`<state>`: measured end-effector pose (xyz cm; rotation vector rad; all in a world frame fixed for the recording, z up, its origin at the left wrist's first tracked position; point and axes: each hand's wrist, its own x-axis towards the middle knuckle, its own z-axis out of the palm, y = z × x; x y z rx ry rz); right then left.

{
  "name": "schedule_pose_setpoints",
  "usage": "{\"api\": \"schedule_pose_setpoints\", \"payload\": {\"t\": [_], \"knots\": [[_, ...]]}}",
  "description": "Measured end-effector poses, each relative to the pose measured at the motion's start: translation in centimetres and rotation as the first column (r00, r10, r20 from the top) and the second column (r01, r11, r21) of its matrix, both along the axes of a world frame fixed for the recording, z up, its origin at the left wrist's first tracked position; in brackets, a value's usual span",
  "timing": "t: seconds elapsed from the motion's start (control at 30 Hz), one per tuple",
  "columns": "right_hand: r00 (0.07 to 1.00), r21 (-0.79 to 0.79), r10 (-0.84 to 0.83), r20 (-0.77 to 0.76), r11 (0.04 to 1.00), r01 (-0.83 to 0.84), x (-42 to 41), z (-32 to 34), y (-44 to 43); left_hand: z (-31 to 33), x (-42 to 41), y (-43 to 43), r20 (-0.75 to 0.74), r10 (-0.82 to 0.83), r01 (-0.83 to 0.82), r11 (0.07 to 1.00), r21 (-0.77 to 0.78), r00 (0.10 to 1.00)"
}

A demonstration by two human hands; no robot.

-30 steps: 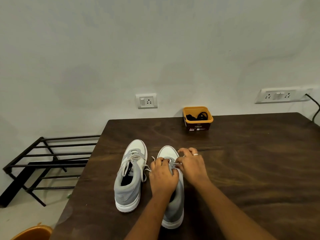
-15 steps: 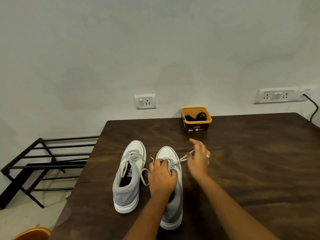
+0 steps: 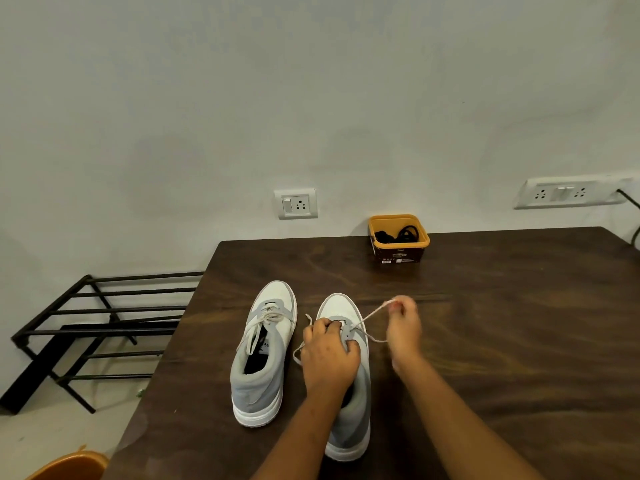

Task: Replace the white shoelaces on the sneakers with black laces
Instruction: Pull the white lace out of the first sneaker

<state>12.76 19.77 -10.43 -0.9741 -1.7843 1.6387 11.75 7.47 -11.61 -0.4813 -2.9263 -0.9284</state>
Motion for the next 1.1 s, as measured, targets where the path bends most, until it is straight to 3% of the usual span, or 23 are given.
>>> {"api": "schedule_pose_setpoints", "payload": {"t": [0.03,0.07,0.13,0.2,0.27,0.3,0.33,0.4,0.5,0.57,0.63,0.7,0.73,0.8,0.87,0.93,1.0,1.07,1.1], "knots": [[0.984,-0.311,-0.106,-0.141,0.949,0.057,-0.1,0.7,0.2,0.0,0.0,0.0,0.006,-0.001,0.001,1.0,0.001,1.0],[0.956,-0.514,-0.181,-0.23,0.857,0.039,-0.2,1.1,0.6,0.0,0.0,0.0,0.005,0.0,0.0,1.0,0.007,1.0],[0.934,-0.631,-0.15,-0.325,0.77,-0.096,0.1,1.7,1.1,-0.1,0.0,0.0,-0.004,0.003,-0.003,1.0,0.013,1.0],[0.949,-0.484,0.088,-0.304,0.843,-0.233,0.0,1.7,1.0,-0.1,-0.1,0.0,0.004,0.003,-0.003,1.0,0.003,1.0],[0.913,-0.062,0.402,-0.068,0.912,-0.406,0.0,1.2,1.1,0.1,0.0,0.0,0.012,0.002,-0.002,1.0,-0.002,1.0],[0.864,0.186,0.488,0.125,0.844,-0.503,0.0,1.0,1.4,0.1,0.0,0.0,0.012,0.004,-0.004,1.0,0.001,1.0],[0.797,0.351,0.517,0.313,0.716,-0.603,-0.1,0.7,1.6,0.1,0.0,0.0,0.014,0.007,-0.007,1.0,0.003,1.0],[0.664,0.442,0.474,0.579,0.502,-0.744,0.0,0.2,2.0,0.0,-0.1,-0.1,0.026,0.014,-0.014,1.0,-0.009,1.0],[0.574,0.454,0.335,0.747,0.373,-0.809,0.3,-0.2,2.0,0.0,-0.2,0.0,0.036,0.021,-0.02,0.999,-0.032,0.999],[0.624,0.488,0.347,0.7,0.405,-0.773,0.4,-0.5,2.0,0.1,-0.2,0.0,0.041,0.026,-0.025,0.999,-0.03,0.999],[0.732,0.458,0.428,0.529,0.583,-0.672,0.6,-0.3,2.0,0.1,-0.2,0.0,0.036,0.027,-0.026,0.999,-0.028,0.999],[0.859,0.185,0.47,0.203,0.843,-0.505,1.1,0.3,2.0,0.0,-0.2,0.0,0.028,0.025,-0.024,0.999,-0.029,0.999],[0.893,-0.006,0.45,0.022,0.893,-0.45,1.3,0.5,1.9,0.0,-0.1,0.0,0.025,0.024,-0.023,0.999,-0.026,0.999],[0.899,-0.325,0.353,-0.26,0.844,-0.426,1.6,1.2,1.8,0.0,-0.2,0.0,0.021,0.023,-0.023,1.0,-0.019,1.0],[0.893,-0.48,0.238,-0.382,0.775,-0.412,1.6,1.8,1.7,0.0,-0.2,0.0,0.023,0.022,-0.021,1.0,-0.023,0.999],[0.908,-0.555,0.159,-0.388,0.746,-0.368,1.3,2.1,1.6,-0.1,-0.2,0.1,0.02,0.025,-0.024,0.999,-0.021,0.999],[0.941,-0.47,0.231,-0.246,0.821,-0.324,1.0,1.9,1.7,-0.1,-0.2,0.1,0.015,0.028,-0.028,1.0,-0.01,0.999],[0.906,-0.09,0.413,0.088,0.91,-0.406,1.0,1.4,2.1,-0.1,-0.1,0.1,0.016,0.025,-0.025,1.0,-0.014,1.0],[0.85,0.114,0.458,0.262,0.859,-0.498,0.9,1.0,2.4,-0.1,-0.1,0.0,0.019,0.024,-0.024,0.999,-0.024,1.0]]}}
